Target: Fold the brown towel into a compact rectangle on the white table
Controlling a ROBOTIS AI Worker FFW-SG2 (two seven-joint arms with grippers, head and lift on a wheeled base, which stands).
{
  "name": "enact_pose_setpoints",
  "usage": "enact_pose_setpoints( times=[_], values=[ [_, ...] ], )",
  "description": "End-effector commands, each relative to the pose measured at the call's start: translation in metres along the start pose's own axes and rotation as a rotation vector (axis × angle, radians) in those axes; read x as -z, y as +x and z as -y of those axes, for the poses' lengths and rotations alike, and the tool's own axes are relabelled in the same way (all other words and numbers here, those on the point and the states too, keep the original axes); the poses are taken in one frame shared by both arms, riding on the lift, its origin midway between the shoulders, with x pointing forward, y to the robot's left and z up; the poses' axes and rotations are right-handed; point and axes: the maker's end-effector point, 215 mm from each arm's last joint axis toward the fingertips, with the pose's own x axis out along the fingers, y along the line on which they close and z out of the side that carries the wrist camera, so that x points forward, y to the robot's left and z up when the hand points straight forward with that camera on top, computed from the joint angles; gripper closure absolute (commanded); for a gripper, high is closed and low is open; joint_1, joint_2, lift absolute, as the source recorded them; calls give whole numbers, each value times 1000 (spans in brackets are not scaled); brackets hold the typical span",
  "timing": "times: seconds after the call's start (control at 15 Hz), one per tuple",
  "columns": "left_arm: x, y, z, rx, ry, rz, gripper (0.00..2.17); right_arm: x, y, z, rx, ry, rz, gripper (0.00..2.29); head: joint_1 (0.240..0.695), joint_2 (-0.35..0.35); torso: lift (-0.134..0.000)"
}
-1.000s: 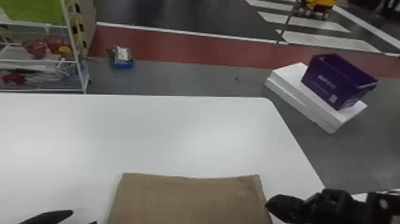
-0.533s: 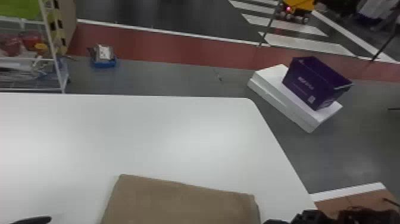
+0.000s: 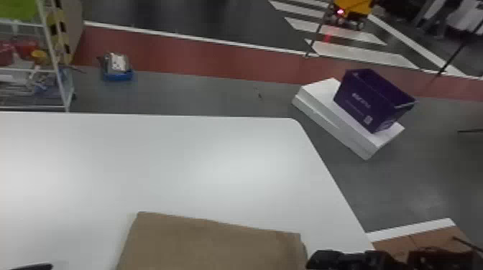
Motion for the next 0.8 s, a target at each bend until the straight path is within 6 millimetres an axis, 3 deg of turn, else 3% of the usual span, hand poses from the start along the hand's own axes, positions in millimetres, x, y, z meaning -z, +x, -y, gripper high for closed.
enact_pose_setpoints(
  times=[0.0, 0.47, 0.73],
  values=[
    [1, 1, 0, -1, -4, 1, 26, 0, -3, -8, -13, -45, -11, 33, 695, -350, -123],
    [0, -1, -1, -1, -4, 3, 26, 11, 19, -27, -111, -183, -90, 87, 695, -350, -123],
    [1, 0, 0, 2, -4, 1, 26, 13, 27, -16, -90, -139, -92, 211, 695, -350, -123]
  ],
)
